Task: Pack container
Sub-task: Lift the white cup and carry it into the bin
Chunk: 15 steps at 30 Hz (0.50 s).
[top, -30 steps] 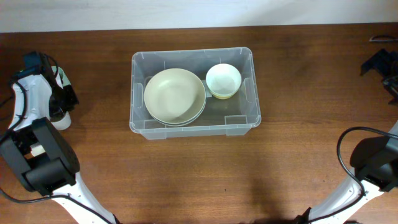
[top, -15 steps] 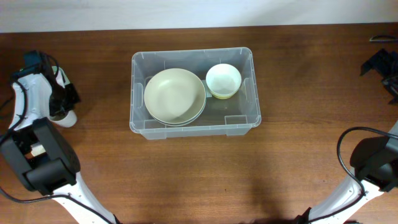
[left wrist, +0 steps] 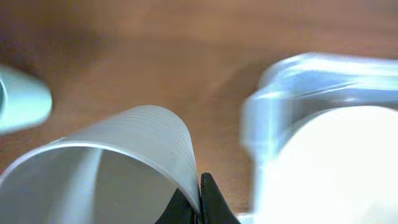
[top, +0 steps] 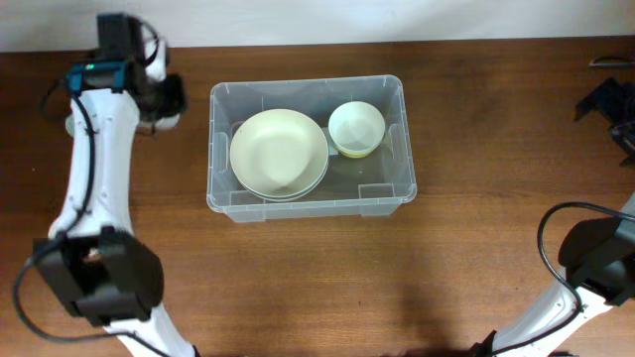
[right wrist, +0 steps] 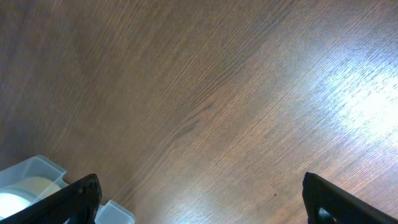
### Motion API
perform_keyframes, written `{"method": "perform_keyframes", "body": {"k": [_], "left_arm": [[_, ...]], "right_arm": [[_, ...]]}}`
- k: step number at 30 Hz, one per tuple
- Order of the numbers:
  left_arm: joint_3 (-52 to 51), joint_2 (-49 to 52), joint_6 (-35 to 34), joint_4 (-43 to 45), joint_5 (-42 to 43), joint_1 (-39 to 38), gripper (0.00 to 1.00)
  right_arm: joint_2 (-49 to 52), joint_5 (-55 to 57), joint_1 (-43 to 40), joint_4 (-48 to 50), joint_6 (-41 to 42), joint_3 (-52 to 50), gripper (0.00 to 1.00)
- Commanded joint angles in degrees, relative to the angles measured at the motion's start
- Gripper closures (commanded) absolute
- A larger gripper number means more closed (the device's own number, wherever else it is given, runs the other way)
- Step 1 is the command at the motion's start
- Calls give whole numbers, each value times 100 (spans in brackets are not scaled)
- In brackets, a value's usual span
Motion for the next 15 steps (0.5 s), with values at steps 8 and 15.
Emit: {"method": "perform_keyframes", "body": {"k": [8,15], "left_arm": [[203,-542,225,92,-138,-2020,99],[203,-214,310,616,-140,-3556,99]], "right_arm": [[-22,-13,15,-13,-39,0,1],[-22,-13,15,-11,-42,0,1]]}}
